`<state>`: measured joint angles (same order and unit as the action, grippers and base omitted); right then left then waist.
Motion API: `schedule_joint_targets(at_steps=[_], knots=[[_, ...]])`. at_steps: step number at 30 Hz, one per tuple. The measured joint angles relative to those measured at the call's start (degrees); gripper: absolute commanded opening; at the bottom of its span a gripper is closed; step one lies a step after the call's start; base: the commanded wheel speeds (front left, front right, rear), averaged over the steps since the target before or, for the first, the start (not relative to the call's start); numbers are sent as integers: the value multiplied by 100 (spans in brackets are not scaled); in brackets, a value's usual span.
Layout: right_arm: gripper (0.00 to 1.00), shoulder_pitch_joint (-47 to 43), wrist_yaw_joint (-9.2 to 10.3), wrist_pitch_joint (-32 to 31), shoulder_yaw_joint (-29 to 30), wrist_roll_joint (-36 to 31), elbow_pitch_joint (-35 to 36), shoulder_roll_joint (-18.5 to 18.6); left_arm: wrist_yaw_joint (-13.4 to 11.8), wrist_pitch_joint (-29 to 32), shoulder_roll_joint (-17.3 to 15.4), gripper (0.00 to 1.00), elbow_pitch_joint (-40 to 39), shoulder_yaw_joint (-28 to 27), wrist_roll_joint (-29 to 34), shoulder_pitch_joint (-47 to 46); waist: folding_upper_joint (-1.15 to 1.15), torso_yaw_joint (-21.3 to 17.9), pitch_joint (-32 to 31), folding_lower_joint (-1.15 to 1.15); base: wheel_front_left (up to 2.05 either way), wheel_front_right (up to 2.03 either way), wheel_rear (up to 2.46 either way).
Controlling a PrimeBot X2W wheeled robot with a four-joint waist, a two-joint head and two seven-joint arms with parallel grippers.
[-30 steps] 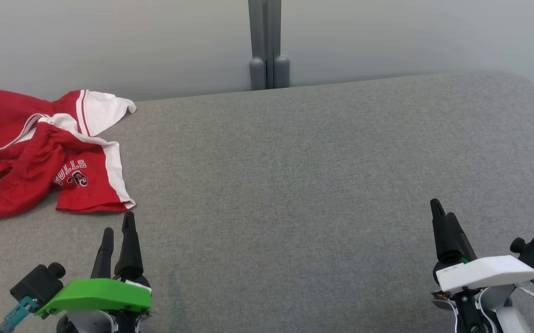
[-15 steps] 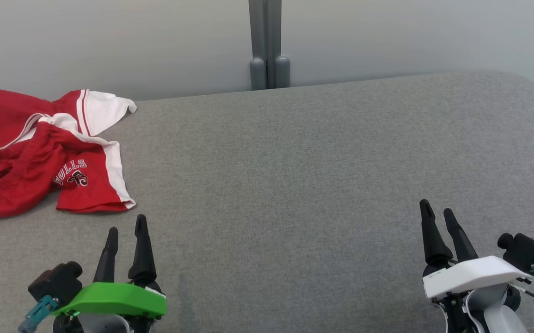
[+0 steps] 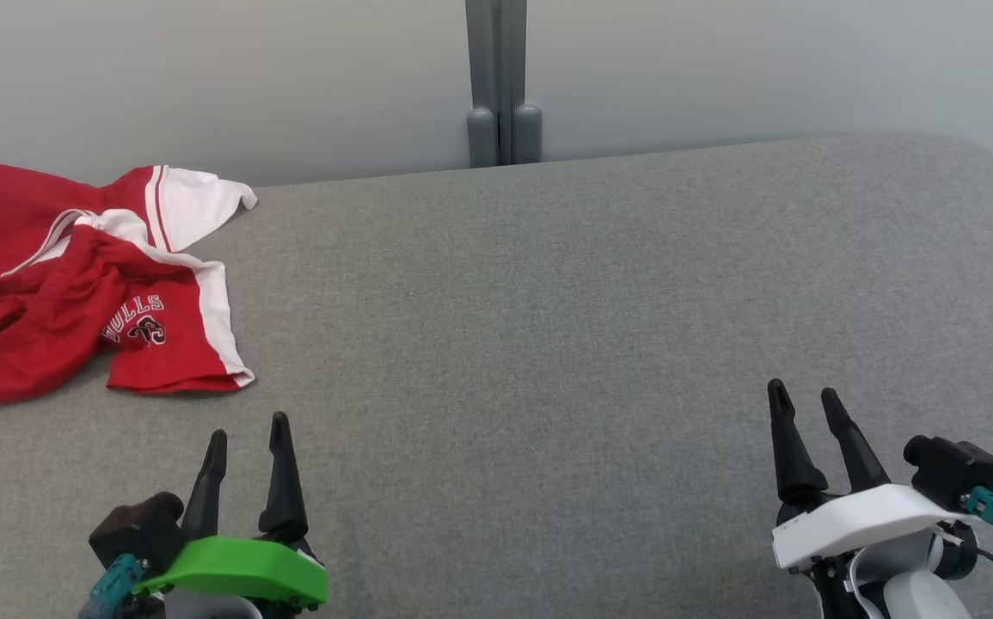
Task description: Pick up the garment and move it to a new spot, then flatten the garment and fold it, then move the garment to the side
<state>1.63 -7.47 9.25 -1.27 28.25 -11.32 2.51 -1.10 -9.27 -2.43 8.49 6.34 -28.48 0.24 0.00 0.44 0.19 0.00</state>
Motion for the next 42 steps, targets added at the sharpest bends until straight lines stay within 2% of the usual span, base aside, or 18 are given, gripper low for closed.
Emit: schedule_joint_targets(at_steps=[23,42], knots=[[100,1,-1,297,-112,-1223,-73,10,-125,-299,-12,100,178,155,1010,4,0,56,31,0,0,0,0],[100,1,-1,499,-171,-2022,-76,20,-127,-497,-21,100,403,189,1463,8,0,84,72,0,0,0,0]])
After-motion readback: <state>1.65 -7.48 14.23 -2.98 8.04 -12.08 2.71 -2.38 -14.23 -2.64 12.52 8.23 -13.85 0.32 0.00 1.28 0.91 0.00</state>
